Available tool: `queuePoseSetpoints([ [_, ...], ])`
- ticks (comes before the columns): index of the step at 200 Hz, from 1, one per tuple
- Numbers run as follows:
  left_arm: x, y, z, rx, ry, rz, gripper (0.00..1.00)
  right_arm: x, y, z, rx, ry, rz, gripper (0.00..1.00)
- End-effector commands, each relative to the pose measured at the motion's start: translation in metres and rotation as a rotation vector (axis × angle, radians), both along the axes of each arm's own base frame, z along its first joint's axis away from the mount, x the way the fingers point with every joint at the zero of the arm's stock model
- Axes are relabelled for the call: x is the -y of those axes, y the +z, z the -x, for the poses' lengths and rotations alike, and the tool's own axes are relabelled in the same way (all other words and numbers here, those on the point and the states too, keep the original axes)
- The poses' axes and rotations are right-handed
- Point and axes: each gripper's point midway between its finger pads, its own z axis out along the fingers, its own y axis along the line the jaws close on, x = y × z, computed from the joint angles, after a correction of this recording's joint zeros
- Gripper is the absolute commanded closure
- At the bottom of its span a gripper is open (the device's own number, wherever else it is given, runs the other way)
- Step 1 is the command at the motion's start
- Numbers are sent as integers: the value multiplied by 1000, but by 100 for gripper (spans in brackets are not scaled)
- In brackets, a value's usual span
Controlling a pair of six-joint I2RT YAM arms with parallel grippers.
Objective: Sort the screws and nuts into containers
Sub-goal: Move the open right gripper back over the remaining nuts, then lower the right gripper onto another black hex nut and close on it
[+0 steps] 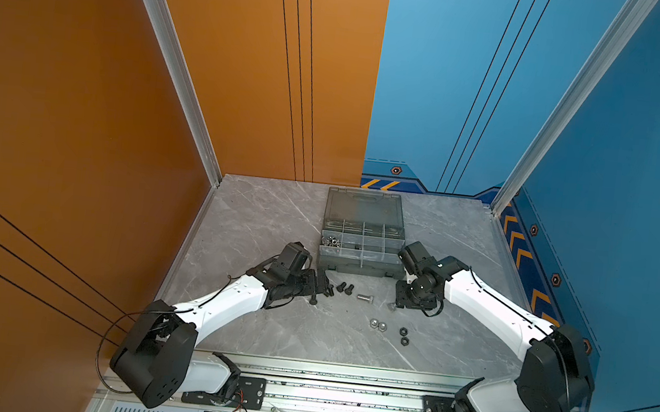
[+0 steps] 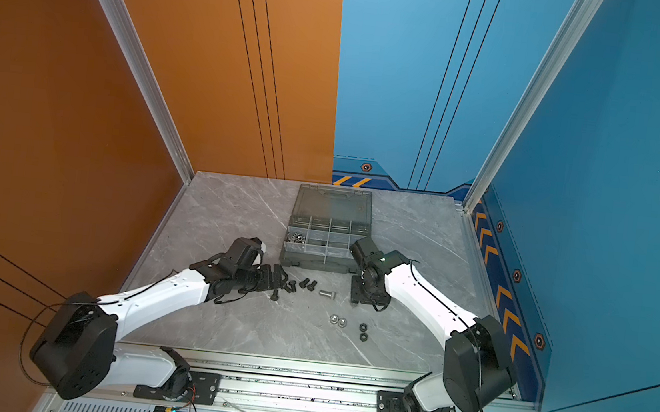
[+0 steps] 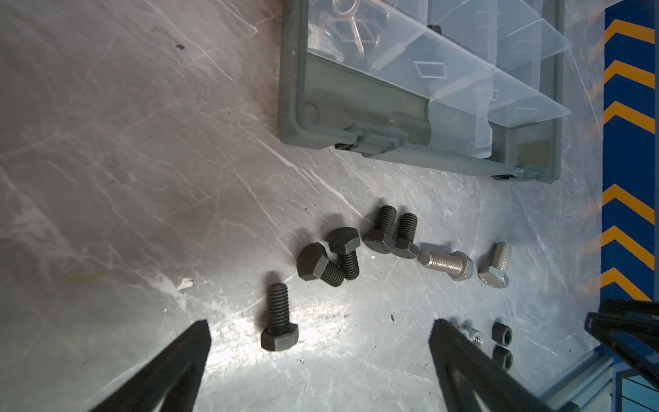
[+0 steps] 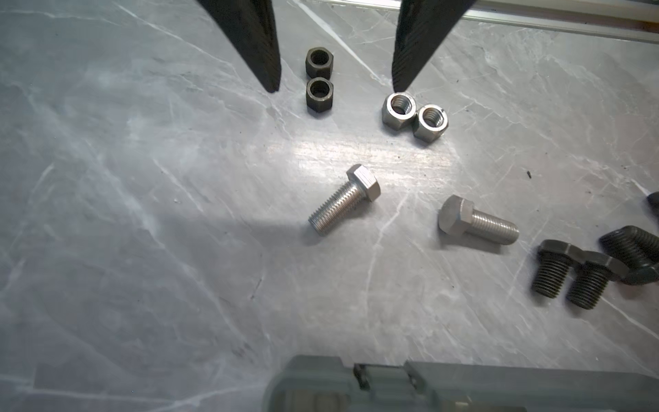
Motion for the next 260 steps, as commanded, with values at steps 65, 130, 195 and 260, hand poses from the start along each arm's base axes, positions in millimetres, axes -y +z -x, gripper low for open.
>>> queuePoseSetpoints([
  [65, -4, 3, 0, 2, 14, -5, 2, 10, -44, 32, -101, -38, 30, 50],
  [130, -3, 0, -1, -9, 12, -4, 2, 1, -62, 36, -140, -18, 24, 53],
  [195, -3, 3, -1, -2, 13, -3, 2, -3, -73, 41, -159, -14, 41, 55],
  [260, -2, 2, -2, -3, 11, -1, 2, 0, -83, 45, -171, -17, 65, 57],
])
